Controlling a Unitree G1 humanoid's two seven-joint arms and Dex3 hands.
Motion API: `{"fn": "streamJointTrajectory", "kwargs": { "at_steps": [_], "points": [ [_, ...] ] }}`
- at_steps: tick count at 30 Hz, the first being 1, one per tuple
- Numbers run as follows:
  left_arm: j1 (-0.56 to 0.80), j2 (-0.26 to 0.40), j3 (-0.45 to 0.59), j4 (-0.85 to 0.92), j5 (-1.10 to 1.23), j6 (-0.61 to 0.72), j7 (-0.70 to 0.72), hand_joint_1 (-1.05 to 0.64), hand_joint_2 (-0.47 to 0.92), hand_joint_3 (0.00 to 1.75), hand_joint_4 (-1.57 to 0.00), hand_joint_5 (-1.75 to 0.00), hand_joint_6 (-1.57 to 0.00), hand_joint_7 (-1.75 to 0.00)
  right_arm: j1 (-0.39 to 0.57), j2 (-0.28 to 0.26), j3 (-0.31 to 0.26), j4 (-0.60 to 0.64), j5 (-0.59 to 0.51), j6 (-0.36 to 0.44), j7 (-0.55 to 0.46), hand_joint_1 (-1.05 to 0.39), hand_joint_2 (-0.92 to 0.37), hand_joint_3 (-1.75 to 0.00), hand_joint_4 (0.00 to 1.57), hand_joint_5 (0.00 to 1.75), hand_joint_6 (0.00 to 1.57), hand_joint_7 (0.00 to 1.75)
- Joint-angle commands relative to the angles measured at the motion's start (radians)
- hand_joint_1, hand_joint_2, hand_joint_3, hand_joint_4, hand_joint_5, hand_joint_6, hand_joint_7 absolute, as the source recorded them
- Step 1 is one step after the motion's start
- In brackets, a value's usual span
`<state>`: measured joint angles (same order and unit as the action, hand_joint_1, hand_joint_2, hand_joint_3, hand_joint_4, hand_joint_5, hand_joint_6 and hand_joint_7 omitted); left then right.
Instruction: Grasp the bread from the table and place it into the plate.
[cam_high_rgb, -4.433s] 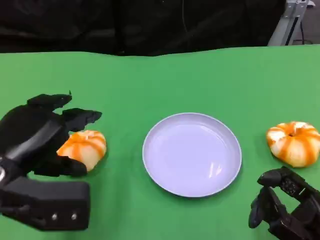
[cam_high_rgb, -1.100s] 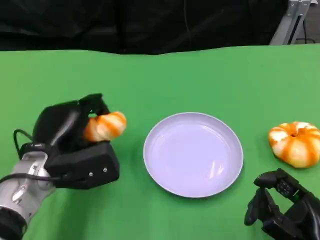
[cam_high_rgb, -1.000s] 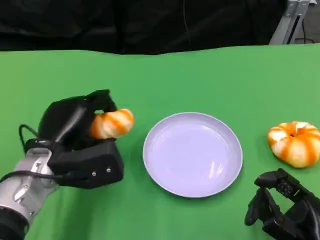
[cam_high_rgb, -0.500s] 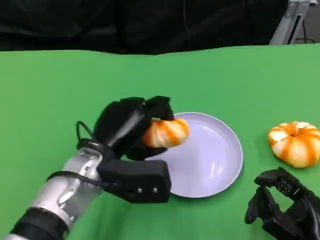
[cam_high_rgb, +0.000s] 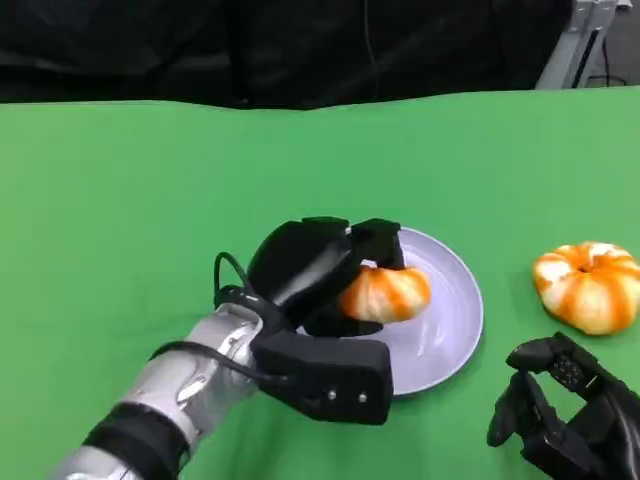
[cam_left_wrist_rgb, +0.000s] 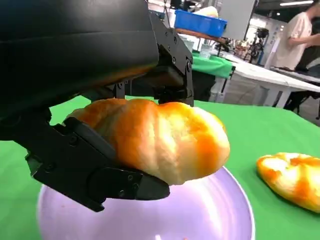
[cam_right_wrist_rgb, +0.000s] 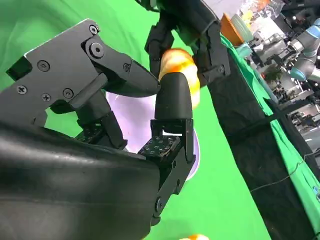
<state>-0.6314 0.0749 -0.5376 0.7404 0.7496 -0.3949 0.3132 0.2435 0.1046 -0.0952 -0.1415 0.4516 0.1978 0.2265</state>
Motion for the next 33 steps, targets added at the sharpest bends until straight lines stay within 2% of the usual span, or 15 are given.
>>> {"fn": "streamJointTrajectory", "kwargs": {
  "at_steps": [1,4,5,6,7,8,11,12,14,18,22,27,33],
  "points": [
    [-0.047,-0.009,-0.012,0.096,-0.003,-0.053,0.039,-0.09,0.88,0.38,-0.70,-1.74,-0.73,-1.45,0.002,0.006,0.000,0.002,-0.001,-0.011,-0.009,-0.16,-0.51,-1.09,0.83,1.73,0.81,1.41],
    [-0.062,-0.008,-0.017,0.131,-0.008,-0.080,0.031,-0.09,0.90,0.35,-0.69,-1.74,-0.75,-1.40,0.004,0.008,0.003,-0.002,-0.004,-0.007,-0.015,-0.16,-0.50,-1.10,0.84,1.73,0.82,1.41],
    [-0.068,-0.003,-0.022,0.142,-0.006,-0.088,0.016,-0.17,0.91,0.37,-0.64,-1.46,-0.74,-1.07,0.005,0.006,0.004,-0.005,-0.006,-0.003,-0.017,-0.17,-0.50,-1.10,0.84,1.73,0.82,1.41],
    [-0.073,0.000,-0.026,0.150,-0.004,-0.095,0.005,-0.30,0.92,0.39,-0.62,-0.95,-0.78,-0.57,0.006,0.005,0.005,-0.007,-0.006,-0.001,-0.018,-0.17,-0.51,-1.09,0.83,1.73,0.82,1.41],
    [-0.076,0.002,-0.028,0.157,-0.003,-0.099,0.000,-0.34,0.92,0.39,-0.64,-0.73,-0.82,-0.35,0.006,0.004,0.006,-0.008,-0.006,0.000,-0.019,-0.17,-0.52,-1.09,0.83,1.74,0.82,1.42],
    [-0.078,0.003,-0.030,0.161,-0.003,-0.101,0.000,-0.37,0.92,0.39,-0.65,-0.59,-0.85,-0.22,0.006,0.003,0.006,-0.008,-0.006,0.000,-0.019,-0.17,-0.52,-1.08,0.83,1.74,0.81,1.42],
    [-0.077,0.011,-0.035,0.161,0.000,-0.099,-0.012,-0.38,0.92,0.40,-0.66,-0.50,-0.87,-0.13,0.004,0.002,0.004,-0.003,-0.001,-0.005,-0.012,-0.17,-0.53,-1.07,0.83,1.75,0.81,1.43],
    [-0.074,0.018,-0.039,0.157,0.004,-0.095,-0.021,-0.67,0.92,0.46,-0.27,-0.25,-0.60,-0.06,0.002,0.001,0.003,0.001,0.002,-0.009,-0.006,-0.17,-0.53,-1.07,0.83,1.74,0.81,1.42],
    [-0.062,0.025,-0.034,0.144,-0.012,-0.092,-0.057,-0.88,0.92,0.50,-0.06,-0.07,-0.39,-0.01,0.004,0.001,0.001,-0.002,0.003,-0.010,-0.006,-0.17,-0.53,-1.06,0.83,1.73,0.82,1.41],
    [-0.045,0.025,-0.011,0.134,-0.053,-0.093,-0.104,-1.00,0.92,0.48,0.00,0.00,-0.26,0.00,0.005,0.001,-0.001,0.001,0.002,-0.018,-0.001,-0.18,-0.54,-1.04,0.83,1.72,0.83,1.38],
    [-0.029,0.027,0.010,0.125,-0.101,-0.095,-0.152,-1.04,0.92,0.47,0.00,0.00,-0.18,0.00,0.006,0.001,-0.004,0.001,0.004,-0.018,0.004,-0.18,-0.56,-1.00,0.84,1.72,0.85,1.35],
    [-0.002,0.038,0.061,0.090,-0.218,-0.078,-0.323,-1.05,0.92,0.54,0.00,0.00,-0.02,0.00,0.004,-0.001,-0.008,-0.001,0.005,-0.005,0.003,-0.18,-0.57,-0.98,0.85,1.71,0.86,1.37],
    [0.042,0.058,0.100,0.028,-0.276,-0.080,-0.395,-1.05,0.92,0.59,0.00,0.00,0.00,0.00,0.004,-0.005,-0.009,0.007,0.002,-0.019,0.021,-0.16,-0.57,-1.00,0.84,1.71,0.83,1.40]
  ]
}}
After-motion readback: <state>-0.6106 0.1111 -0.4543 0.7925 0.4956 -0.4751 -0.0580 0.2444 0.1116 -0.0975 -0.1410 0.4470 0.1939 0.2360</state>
